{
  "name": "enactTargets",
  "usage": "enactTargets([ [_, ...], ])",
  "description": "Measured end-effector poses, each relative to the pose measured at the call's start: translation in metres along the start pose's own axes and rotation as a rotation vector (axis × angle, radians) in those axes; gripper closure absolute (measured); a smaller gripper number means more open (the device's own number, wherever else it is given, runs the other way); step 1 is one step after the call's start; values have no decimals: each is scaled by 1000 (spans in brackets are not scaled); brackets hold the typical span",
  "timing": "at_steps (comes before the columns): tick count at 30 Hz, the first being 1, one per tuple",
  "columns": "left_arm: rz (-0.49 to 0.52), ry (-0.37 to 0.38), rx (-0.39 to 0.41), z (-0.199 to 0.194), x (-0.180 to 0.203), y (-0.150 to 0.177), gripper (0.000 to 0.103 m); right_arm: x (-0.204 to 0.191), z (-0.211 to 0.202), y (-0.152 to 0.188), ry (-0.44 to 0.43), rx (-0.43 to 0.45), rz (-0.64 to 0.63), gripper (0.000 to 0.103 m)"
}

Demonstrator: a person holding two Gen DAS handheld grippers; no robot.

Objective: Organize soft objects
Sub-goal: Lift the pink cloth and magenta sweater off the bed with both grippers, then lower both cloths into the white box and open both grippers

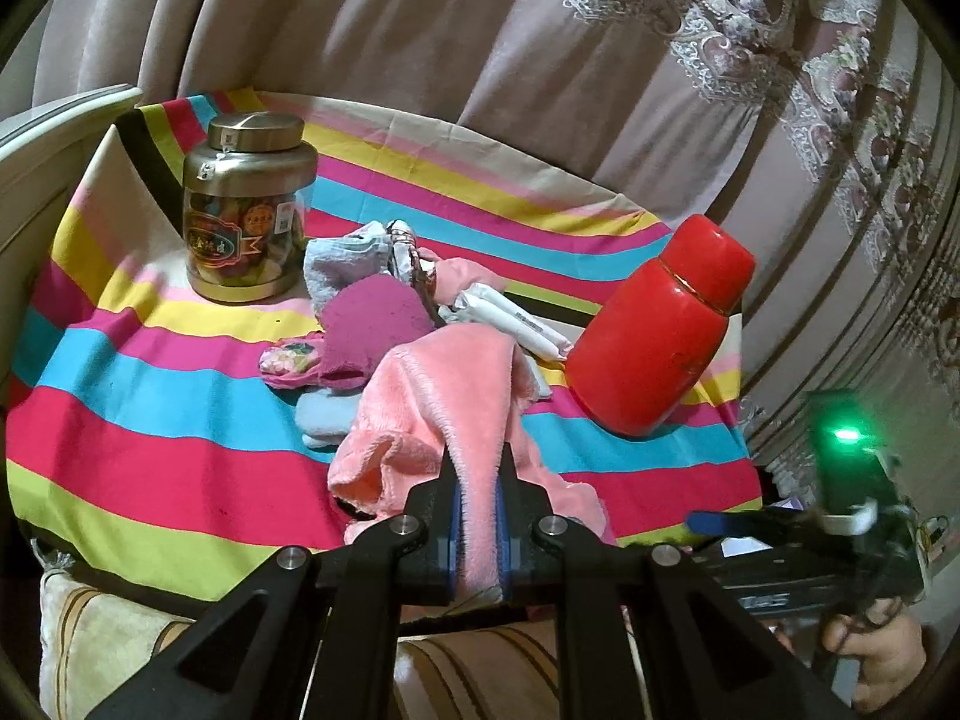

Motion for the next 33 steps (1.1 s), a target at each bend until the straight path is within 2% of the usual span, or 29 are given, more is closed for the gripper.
enactTargets([
  [5, -17, 2, -2, 0, -3, 1, 94, -6, 49, 7, 76, -139, -117, 8],
  [11, -30, 4, -9, 3, -8, 2, 94, -22, 80, 12, 103, -191, -223, 8],
  [13, -33, 4, -12, 3, -9, 3, 94, -26, 84, 16, 97, -192, -250, 12],
  [14, -35, 5, -12, 3, -9, 3, 94, -28, 83, 17, 89, -184, -252, 13],
  [16, -35, 6, -12, 3, -8, 3, 94, -28, 80, 17, 73, -168, -244, 28],
  [17, -33, 5, -12, 4, -8, 3, 94, -28, 77, 17, 67, -161, -243, 32],
  [19, -28, 7, -11, 3, -6, 3, 94, -27, 72, 18, 68, -145, -244, 49],
  [23, -15, 8, -6, 1, -2, 1, 94, -24, 53, 17, 50, -82, -208, 74],
  [25, -12, 7, -6, 1, -1, 0, 94, -20, 44, 14, 45, -52, -189, 77],
  [33, 1, 28, -12, 2, 15, -3, 94, 0, -5, 6, 45, 82, -105, 78],
])
Point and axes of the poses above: each gripper's, at about its wrist camera, not at the fingertips, and z roughly the way its jaws point, x to its right, y to its underside, the point moved 10 cm from there along z, roughly the way its jaws point, and after that the axes turned 13 degrees about x, right-handed, at the moved point
